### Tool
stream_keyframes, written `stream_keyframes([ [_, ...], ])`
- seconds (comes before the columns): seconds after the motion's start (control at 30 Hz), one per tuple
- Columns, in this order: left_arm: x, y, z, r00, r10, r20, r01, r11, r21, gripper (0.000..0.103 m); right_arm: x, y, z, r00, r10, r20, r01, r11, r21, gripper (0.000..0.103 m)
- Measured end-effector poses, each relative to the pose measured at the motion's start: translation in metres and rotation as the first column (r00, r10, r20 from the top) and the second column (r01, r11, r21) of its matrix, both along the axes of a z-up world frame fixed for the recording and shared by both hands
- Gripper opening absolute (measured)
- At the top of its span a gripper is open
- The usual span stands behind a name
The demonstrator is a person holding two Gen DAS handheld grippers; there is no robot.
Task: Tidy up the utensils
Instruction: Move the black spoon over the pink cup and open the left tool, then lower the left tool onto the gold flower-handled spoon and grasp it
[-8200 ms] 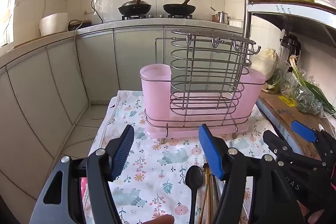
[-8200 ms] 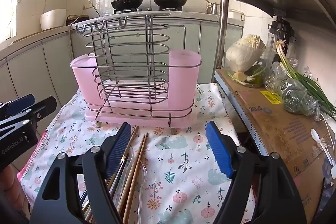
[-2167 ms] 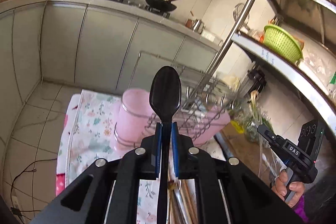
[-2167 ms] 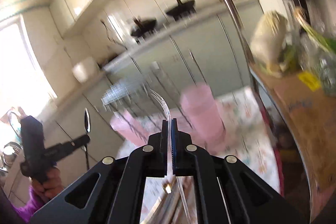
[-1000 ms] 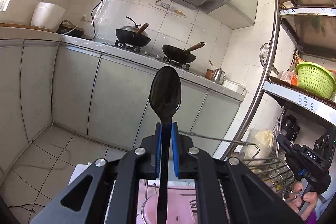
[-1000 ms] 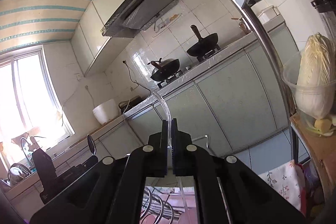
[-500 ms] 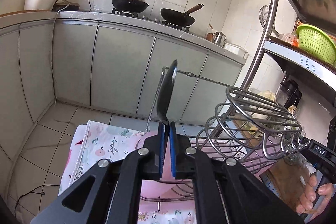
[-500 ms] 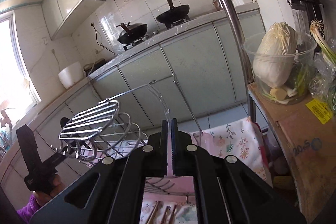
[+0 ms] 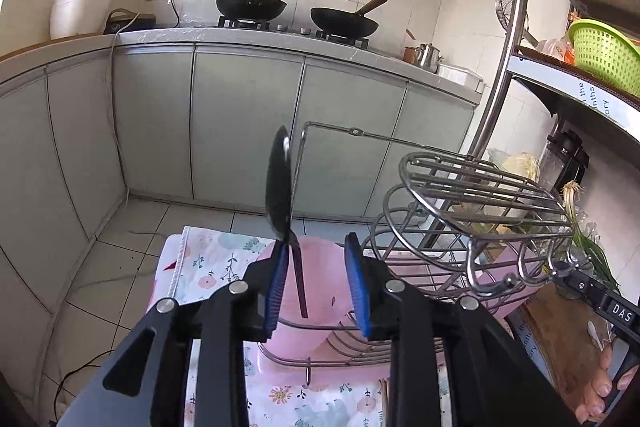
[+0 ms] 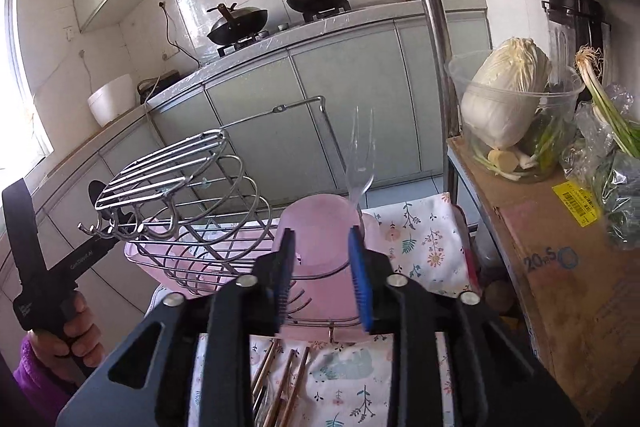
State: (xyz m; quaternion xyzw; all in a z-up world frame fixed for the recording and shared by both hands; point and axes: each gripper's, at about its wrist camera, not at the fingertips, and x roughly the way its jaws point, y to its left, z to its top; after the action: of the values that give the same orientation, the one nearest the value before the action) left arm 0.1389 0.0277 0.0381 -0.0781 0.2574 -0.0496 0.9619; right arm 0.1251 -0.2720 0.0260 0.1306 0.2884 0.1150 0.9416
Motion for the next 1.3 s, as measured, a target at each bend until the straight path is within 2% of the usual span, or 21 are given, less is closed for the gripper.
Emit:
stream_keyframes([
  [0.37, -0.040, -0.005, 0.010, 1.000, -0.020, 0.010, 0.020, 1.000, 0.017, 0.043, -0.046, 0.012, 0.002, 1.000, -0.016, 0.009, 0.017, 0.997, -0.069, 0.042],
  [0.57, -0.075, -0.001, 0.005, 0.997, -0.074, -0.005, 0.074, 0.997, -0.019, 0.043, -0.070, 0.022, -0.021, 0.998, 0.000, -0.057, -0.005, 0.995, -0.098, 0.042],
  [0.77, -0.097, -0.005, -0.019, 0.983, -0.160, -0.095, 0.155, 0.986, -0.064, 0.043, -0.079, 0.031, -0.054, 0.987, 0.028, -0.161, -0.042, 0.995, -0.086, 0.042],
  [0.93, -0.102, -0.018, -0.057, 0.936, -0.267, -0.229, 0.247, 0.962, -0.114, 0.043, -0.083, 0.040, -0.075, 0.972, 0.041, -0.231, -0.064, 0.994, -0.092, 0.042],
  [1.07, -0.097, -0.034, -0.093, 0.866, -0.352, -0.355, 0.315, 0.936, -0.159, 0.039, -0.084, 0.042, -0.091, 0.957, 0.055, -0.286, -0.078, 0.994, -0.071, 0.042],
  [1.17, -0.092, -0.044, -0.116, 0.821, -0.381, -0.426, 0.339, 0.924, -0.173, 0.034, -0.084, 0.046, -0.100, 0.945, 0.071, -0.319, -0.092, 0.995, -0.049, 0.042],
  [1.3, -0.084, -0.056, -0.137, 0.782, -0.391, -0.485, 0.352, 0.920, -0.172, 0.029, -0.083, 0.048, -0.108, 0.933, 0.093, -0.347, -0.109, 0.994, -0.028, 0.042],
])
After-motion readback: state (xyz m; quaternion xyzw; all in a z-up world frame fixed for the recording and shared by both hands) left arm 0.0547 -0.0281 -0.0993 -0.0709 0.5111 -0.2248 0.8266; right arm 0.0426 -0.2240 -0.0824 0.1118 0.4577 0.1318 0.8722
